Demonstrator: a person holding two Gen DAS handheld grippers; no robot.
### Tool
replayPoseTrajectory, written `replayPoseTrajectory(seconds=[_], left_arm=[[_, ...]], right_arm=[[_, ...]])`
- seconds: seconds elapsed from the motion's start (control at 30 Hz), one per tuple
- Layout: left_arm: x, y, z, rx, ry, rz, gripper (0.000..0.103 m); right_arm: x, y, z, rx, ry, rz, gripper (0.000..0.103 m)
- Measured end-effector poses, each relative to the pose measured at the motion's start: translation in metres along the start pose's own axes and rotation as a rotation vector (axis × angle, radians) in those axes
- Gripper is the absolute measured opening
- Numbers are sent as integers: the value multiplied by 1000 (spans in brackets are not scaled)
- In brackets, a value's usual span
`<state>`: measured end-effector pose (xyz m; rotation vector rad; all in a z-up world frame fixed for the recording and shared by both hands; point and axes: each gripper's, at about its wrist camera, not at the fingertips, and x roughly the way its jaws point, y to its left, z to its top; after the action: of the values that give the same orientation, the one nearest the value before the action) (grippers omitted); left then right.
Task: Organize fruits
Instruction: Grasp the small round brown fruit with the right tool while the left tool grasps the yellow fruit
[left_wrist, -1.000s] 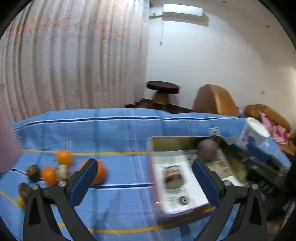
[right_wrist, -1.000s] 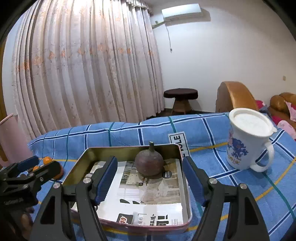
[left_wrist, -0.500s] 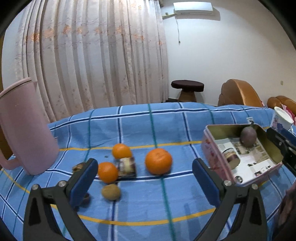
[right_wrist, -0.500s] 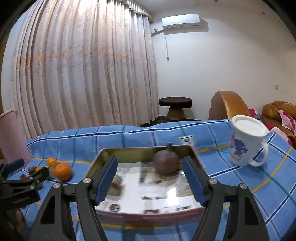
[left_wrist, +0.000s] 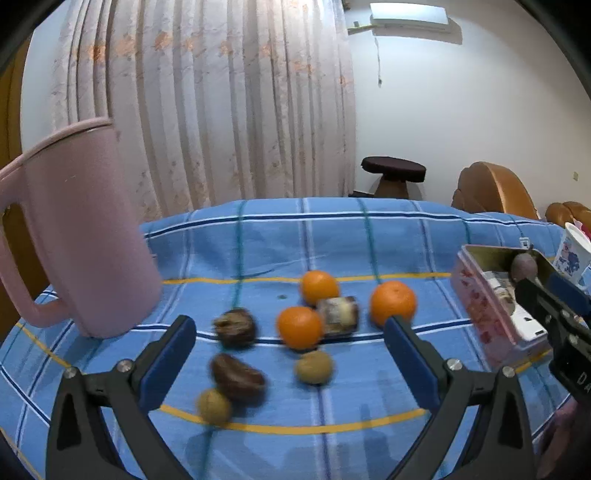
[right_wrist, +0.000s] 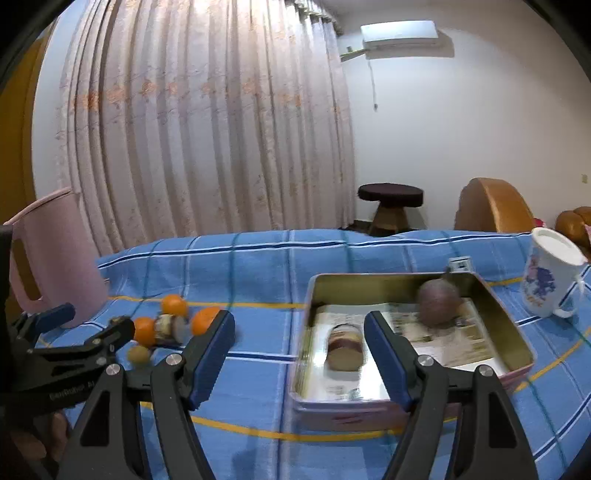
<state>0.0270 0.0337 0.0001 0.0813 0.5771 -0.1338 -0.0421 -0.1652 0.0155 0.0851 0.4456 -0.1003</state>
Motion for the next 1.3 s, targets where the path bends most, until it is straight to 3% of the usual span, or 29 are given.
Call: replayPoseTrajectory(seconds=[0.17, 0.4, 0.53, 0.77, 0.87, 0.93, 1.03, 1.2, 1.3], left_arm=[[3, 41, 1, -24, 35, 60, 103], [4, 110, 2, -166, 76, 86, 103], [1, 125, 2, -184, 74, 100, 103], [2, 130, 2, -164, 104, 96, 103], [1, 126, 4, -128, 104, 69, 103], [-1, 118, 3, -78, 107, 51, 103], [0, 106, 3, -9, 123, 17, 103], [1, 95, -9, 109, 190, -164, 103], [2, 82, -14, 169, 201, -198, 101]], right_arm=[[8, 28, -5, -27, 44, 55, 74], [27, 77, -11, -80, 155, 199, 72], [52, 111, -17, -140, 273, 233, 47], [92, 136, -19, -112, 396, 271, 46], [107, 145, -22, -108, 456, 268, 39], [106, 148, -21, -111, 446, 273, 32], [103, 146, -21, -103, 449, 284, 32], [83, 126, -18, -80, 394, 277, 32], [61, 115, -21, -112, 356, 268, 32]])
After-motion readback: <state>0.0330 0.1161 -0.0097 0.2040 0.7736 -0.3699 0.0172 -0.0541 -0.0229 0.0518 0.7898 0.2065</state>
